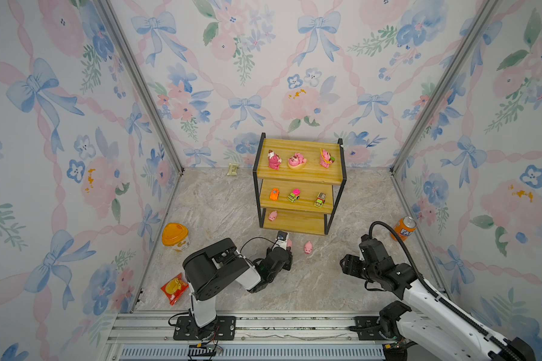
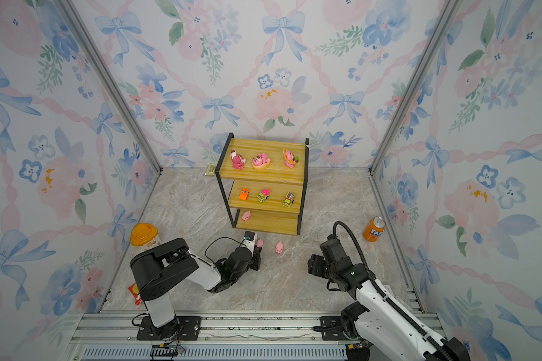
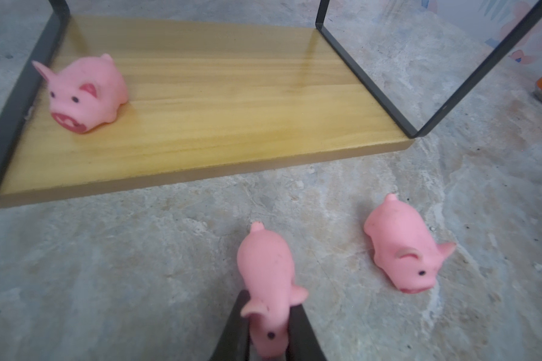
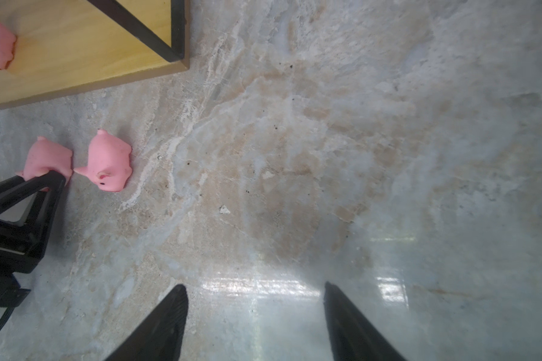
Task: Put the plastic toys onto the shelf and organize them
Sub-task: 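Lower the open left gripper around the pink pig nearest the robot, then close the left gripper on the pink pig and lift it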
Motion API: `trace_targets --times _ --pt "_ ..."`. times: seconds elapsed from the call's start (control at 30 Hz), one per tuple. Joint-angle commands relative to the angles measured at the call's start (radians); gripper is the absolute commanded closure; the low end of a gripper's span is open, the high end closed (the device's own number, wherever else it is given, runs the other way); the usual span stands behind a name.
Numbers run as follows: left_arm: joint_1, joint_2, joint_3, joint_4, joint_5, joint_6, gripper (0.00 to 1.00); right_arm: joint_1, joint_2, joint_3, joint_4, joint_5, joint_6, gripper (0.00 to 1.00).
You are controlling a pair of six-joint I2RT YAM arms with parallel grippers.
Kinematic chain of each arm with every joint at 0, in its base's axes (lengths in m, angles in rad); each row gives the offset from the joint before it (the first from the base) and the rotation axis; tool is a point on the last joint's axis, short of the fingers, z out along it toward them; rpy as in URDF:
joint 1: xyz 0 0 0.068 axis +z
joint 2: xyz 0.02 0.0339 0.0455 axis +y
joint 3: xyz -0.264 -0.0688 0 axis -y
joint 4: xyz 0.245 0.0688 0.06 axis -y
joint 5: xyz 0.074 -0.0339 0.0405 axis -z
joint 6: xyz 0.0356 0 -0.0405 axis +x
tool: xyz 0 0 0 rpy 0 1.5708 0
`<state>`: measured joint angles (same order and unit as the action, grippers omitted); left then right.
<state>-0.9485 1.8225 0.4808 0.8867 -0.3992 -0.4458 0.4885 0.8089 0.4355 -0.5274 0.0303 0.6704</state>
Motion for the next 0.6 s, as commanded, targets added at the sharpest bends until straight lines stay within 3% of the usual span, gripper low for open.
trace_targets --times 0.0,0.57 --pt "0.007 -0.023 -0.023 -0.017 -0.027 0.023 0.86 0.012 -0.004 -0.004 -0.007 0.007 0.011 0.29" --pt "0.036 -0.069 0.058 -0.01 0.013 0.178 0.84 0.012 -0.011 -0.006 -0.012 0.007 0.011 0.29"
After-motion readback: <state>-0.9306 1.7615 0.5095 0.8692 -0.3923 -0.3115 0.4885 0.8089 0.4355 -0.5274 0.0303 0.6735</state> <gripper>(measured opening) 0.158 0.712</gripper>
